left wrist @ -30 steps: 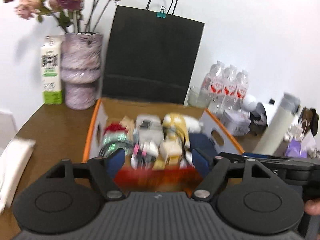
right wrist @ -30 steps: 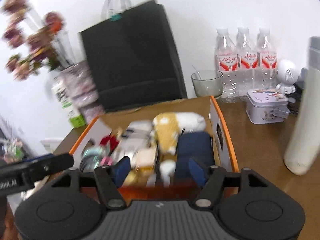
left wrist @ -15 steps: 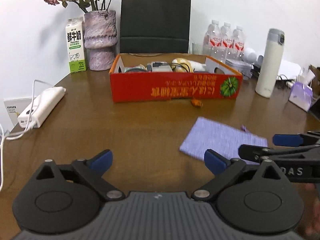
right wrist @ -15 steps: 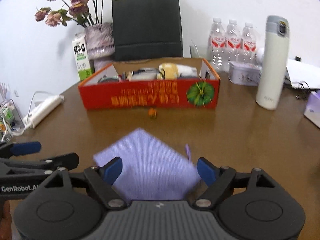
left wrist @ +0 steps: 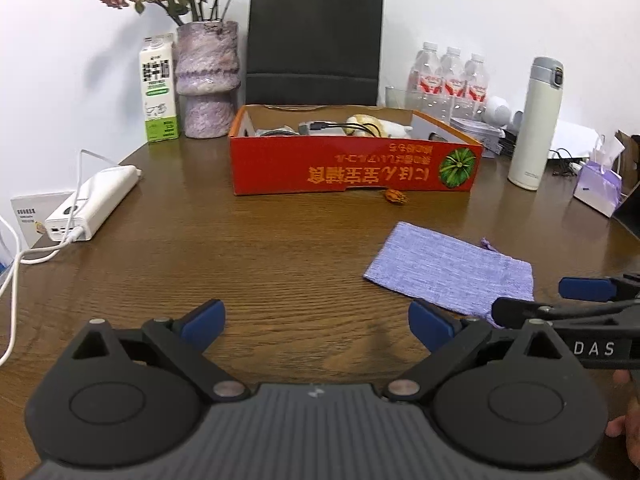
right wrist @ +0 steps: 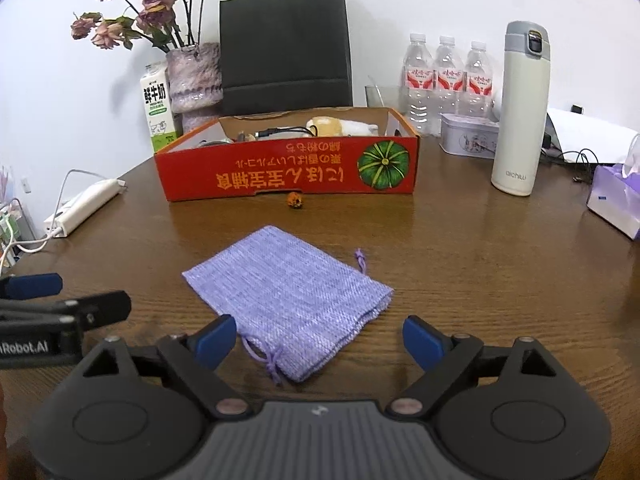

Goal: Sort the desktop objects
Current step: 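Move both tools back to the purple pouch and orange trinket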

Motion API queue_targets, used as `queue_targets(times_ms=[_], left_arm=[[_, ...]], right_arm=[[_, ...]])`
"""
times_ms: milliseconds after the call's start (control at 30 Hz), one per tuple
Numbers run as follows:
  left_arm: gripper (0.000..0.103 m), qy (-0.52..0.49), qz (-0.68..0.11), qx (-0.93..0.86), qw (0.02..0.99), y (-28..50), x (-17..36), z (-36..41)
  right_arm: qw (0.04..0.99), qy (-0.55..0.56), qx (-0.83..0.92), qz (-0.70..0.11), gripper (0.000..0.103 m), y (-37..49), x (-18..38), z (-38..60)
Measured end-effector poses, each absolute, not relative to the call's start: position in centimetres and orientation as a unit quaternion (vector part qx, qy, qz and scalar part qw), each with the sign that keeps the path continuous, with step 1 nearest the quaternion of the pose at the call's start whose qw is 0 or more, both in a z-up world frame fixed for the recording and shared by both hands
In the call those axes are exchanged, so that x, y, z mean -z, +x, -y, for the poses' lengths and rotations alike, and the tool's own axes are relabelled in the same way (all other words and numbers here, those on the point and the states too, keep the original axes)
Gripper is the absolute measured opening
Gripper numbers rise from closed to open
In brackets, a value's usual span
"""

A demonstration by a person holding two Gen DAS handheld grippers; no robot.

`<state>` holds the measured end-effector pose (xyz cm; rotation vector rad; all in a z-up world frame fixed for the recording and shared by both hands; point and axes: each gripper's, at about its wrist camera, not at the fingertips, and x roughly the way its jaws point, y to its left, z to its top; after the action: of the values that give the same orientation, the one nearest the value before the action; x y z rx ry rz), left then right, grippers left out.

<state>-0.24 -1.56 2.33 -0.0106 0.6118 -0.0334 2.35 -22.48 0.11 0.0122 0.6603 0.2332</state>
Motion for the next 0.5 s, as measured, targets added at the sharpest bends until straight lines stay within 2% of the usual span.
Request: queue_targets(times_ms=[500], left_arm=[[0.103, 0.019, -0.302, 0.063, 0.951, 1.1, -1.8, 3.5]], right_arm=[[0.941, 0.026, -0.111, -0.319, 0.090, 2.6, -0.4, 23.8]])
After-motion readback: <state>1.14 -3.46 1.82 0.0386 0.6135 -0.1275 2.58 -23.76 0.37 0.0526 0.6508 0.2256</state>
